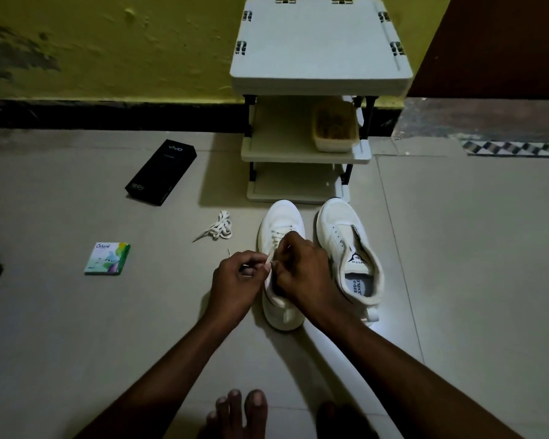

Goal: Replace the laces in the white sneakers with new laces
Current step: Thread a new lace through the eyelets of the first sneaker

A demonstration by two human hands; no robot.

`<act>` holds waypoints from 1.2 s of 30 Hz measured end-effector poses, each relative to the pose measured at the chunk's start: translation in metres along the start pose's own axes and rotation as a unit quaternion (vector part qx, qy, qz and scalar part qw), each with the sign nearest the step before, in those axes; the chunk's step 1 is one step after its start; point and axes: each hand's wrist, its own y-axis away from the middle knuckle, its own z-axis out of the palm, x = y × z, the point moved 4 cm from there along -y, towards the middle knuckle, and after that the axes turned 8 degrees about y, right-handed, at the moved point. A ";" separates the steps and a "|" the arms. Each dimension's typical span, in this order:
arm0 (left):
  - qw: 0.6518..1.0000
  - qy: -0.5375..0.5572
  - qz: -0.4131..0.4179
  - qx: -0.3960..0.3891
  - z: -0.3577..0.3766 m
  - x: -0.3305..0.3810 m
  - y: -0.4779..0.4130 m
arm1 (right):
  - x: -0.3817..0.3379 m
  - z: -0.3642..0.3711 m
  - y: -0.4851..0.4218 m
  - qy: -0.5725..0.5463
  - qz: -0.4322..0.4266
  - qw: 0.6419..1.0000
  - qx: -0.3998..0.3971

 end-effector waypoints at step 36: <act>0.998 -0.035 0.047 -0.038 -0.005 0.008 -0.008 | -0.004 -0.001 -0.006 0.048 -0.074 0.996 -0.008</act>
